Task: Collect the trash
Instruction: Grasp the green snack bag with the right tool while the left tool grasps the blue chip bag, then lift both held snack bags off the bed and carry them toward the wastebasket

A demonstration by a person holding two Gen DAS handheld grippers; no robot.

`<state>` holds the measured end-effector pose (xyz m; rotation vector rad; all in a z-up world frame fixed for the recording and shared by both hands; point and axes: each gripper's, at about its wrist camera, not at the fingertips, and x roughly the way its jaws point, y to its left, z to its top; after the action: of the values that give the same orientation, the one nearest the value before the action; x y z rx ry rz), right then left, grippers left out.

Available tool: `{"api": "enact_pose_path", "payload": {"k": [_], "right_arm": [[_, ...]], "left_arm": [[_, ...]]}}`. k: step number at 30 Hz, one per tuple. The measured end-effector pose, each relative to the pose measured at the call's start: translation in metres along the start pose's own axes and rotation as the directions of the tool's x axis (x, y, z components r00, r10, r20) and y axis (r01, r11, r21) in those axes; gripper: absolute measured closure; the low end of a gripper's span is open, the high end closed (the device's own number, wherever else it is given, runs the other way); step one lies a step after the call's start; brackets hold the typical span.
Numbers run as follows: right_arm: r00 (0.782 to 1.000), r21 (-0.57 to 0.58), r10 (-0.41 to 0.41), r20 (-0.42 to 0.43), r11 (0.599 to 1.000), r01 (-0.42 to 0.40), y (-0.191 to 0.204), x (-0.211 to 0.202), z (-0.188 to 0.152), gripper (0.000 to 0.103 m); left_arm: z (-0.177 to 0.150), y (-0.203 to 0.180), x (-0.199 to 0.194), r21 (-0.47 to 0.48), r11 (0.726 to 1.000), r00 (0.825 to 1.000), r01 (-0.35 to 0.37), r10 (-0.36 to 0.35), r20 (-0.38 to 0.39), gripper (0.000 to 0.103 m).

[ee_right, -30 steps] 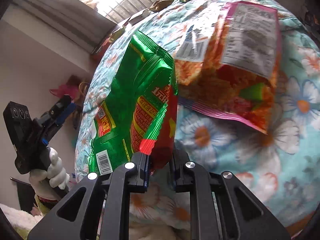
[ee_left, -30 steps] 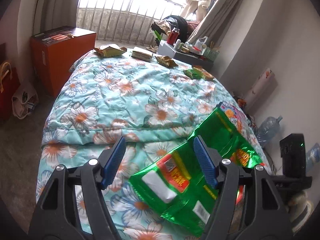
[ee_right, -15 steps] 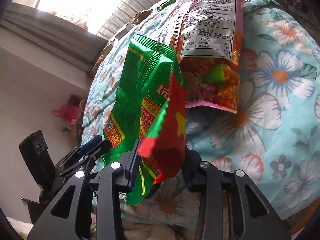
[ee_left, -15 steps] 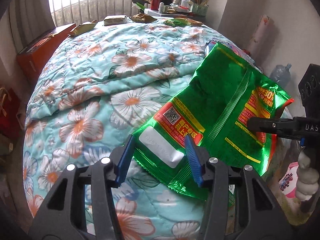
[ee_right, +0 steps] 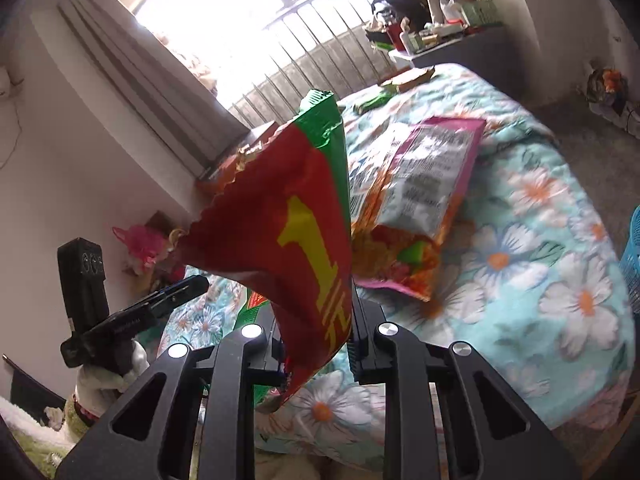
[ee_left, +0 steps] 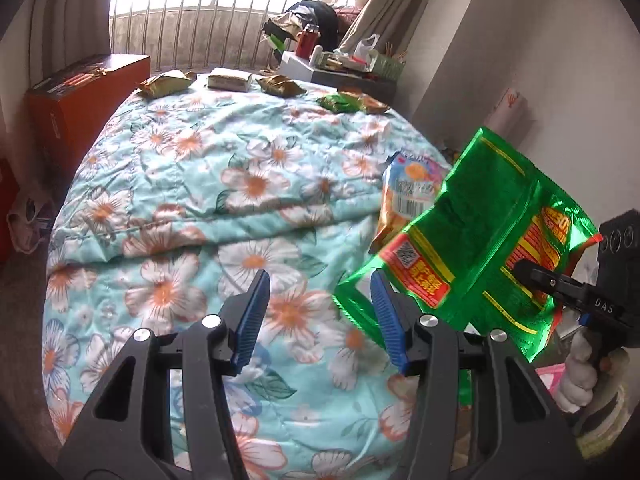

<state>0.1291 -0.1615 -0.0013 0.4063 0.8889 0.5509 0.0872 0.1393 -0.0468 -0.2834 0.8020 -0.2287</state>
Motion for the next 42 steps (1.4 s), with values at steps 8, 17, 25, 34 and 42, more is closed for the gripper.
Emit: {"api": "enact_pose_path", "payload": {"k": [8,17,25,34,42], "right_arm": [[0.991,0.148,0.060,0.124,0.986,-0.078,-0.089,-0.063,0.010,0.081],[0.999,0.163,-0.025,0.033,0.986,0.019,-0.126,-0.015,0.022,0.081],[0.994,0.107,-0.106,-0.012,0.988,0.107,-0.126,-0.002,0.030,0.081],[0.992,0.130,-0.120,-0.032,0.984,0.123,-0.136,0.007,0.030,0.081],[0.990,0.132,-0.136,-0.042,0.981,0.140,-0.137,0.013,0.030,0.081]], "left_arm": [[0.036,-0.028,0.059,-0.100,0.974,0.972,0.205,-0.214,-0.098,0.045],[0.072,-0.047,0.140,-0.137,0.978,0.951,0.158,-0.188,-0.247,0.045],[0.073,-0.052,0.172,-0.173,0.969,0.917,0.173,-0.223,-0.331,0.045],[0.065,-0.051,0.158,-0.283,0.903,0.861,0.323,-0.405,-0.307,0.046],[0.056,-0.038,0.164,-0.449,0.786,0.784,0.425,-0.567,-0.252,0.051]]}}
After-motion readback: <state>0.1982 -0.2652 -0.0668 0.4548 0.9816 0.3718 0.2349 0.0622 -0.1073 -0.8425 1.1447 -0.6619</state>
